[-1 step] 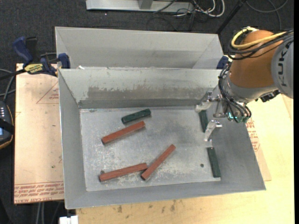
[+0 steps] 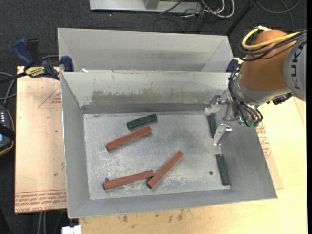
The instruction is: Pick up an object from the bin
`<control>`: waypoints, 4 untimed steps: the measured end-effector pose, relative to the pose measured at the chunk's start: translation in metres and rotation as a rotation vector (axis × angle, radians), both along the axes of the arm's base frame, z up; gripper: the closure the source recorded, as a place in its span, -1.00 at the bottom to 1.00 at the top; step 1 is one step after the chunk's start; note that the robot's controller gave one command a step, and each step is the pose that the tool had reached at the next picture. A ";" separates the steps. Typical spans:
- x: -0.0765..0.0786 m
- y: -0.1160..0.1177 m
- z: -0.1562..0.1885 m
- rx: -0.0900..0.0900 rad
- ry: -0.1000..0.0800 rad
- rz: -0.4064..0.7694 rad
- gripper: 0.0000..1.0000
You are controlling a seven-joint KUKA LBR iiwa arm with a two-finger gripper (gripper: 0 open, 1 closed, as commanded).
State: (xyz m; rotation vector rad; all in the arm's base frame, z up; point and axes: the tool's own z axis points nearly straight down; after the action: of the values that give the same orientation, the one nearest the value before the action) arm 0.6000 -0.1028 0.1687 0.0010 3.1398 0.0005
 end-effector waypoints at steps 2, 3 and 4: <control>-0.015 0.059 -0.079 0.001 -0.001 0.256 -1.00; -0.010 0.074 -0.090 -0.004 -0.007 0.213 -1.00; -0.084 0.103 -0.087 -0.012 -0.035 0.575 1.00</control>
Offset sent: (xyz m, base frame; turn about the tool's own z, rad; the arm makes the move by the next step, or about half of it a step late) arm -0.0170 0.0653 -0.0987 -0.3002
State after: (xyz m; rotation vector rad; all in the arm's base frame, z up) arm 0.5158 0.0004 0.0812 -0.8800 2.9785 -0.0178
